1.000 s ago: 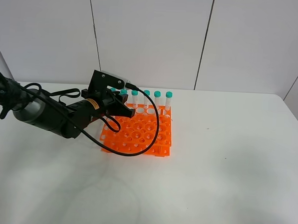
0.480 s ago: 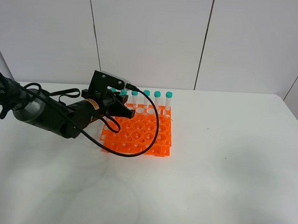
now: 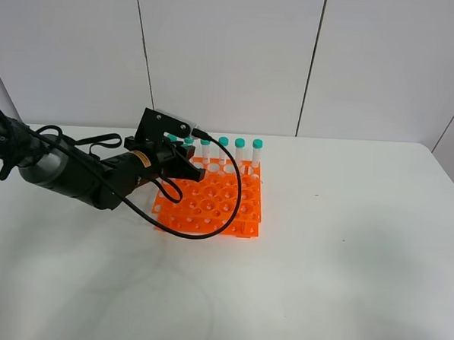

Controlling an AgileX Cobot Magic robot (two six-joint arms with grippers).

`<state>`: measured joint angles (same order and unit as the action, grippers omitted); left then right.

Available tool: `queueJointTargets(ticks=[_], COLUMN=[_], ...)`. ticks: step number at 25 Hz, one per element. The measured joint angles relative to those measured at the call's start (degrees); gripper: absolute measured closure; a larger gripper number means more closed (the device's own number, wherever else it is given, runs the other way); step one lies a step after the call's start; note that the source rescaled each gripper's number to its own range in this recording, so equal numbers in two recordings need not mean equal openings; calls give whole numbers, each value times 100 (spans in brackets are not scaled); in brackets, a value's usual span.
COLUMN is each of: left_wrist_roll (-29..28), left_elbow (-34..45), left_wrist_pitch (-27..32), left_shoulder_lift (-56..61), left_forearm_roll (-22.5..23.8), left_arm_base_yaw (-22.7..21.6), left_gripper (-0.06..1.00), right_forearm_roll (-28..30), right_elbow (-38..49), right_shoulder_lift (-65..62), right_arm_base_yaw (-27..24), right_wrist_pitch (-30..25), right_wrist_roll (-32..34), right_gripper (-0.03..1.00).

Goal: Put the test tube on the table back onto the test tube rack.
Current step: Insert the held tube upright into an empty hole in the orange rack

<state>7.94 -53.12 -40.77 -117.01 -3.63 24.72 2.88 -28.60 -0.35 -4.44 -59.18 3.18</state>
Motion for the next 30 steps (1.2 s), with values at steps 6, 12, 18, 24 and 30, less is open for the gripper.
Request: queueJointTargets(ticks=[6, 12, 18, 24, 30], left_wrist_roll=[0, 0, 0, -6, -16], left_elbow=[0, 0, -19, -235, -266], left_wrist_pitch=[0, 0, 35, 272, 216], left_shoulder_lift=[0, 0, 0, -97, -191], left_forearm_roll=[0, 0, 0, 0, -14], left_arm_base_yaw=[0, 0, 0, -4, -20], left_gripper=[94, 94, 94, 94, 94], right_forearm_roll=[0, 0, 0, 0, 0], right_elbow=[0, 0, 0, 0, 0], right_shoulder_lift=[0, 0, 0, 0, 0], right_arm_base_yaw=[0, 0, 0, 0, 0], right_wrist_pitch=[0, 0, 0, 0, 0], right_wrist_roll=[0, 0, 0, 0, 0], right_gripper=[17, 17, 17, 17, 17])
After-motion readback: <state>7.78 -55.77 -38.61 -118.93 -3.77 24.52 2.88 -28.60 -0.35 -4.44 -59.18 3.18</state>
